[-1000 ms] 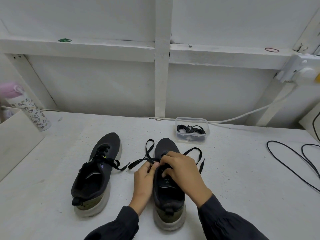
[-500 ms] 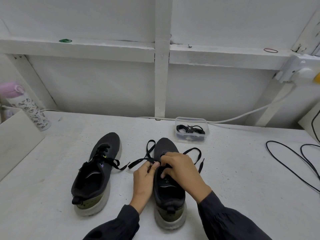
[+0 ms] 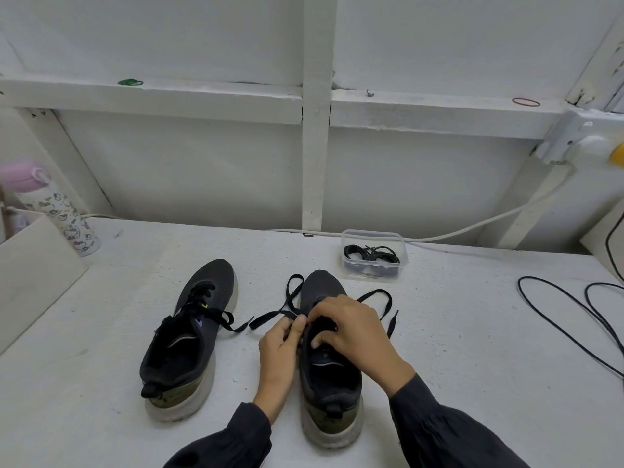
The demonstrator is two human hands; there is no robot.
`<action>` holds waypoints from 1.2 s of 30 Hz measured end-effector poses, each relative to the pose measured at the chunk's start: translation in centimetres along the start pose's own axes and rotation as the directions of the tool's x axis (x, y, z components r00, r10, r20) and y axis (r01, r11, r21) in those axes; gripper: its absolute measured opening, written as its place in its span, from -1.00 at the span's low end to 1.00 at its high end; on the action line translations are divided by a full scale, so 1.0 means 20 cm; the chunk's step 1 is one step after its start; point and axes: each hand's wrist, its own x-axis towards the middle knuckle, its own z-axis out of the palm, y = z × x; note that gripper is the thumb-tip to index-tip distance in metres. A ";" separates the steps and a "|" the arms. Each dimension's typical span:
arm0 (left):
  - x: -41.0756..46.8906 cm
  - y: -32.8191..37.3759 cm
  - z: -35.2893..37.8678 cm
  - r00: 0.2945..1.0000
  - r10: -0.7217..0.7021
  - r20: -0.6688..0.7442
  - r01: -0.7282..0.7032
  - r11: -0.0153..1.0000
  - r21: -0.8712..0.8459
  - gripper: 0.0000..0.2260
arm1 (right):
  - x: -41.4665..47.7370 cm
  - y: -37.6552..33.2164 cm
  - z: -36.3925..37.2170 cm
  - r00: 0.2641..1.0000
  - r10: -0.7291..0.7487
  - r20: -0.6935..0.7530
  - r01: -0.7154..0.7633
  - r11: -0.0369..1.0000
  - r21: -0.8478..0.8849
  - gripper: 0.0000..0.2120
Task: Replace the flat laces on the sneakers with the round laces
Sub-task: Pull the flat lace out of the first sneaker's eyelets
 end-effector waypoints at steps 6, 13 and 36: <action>0.01 -0.01 0.01 0.999 0.039 -0.018 -0.037 0.996 0.083 -0.63 | 0.03 0.01 0.00 0.998 -0.014 0.054 0.014 1.000 0.003 -0.77; 0.01 -0.02 0.03 0.996 0.067 -0.060 -0.056 0.984 0.167 -0.62 | 0.04 0.00 0.01 0.999 -0.009 0.052 0.010 1.000 -0.008 -0.78; 0.00 0.03 0.00 0.997 -0.009 -0.075 0.005 0.998 -0.059 -0.77 | 0.06 0.03 -0.04 0.994 -0.023 0.105 0.014 0.996 0.084 -0.74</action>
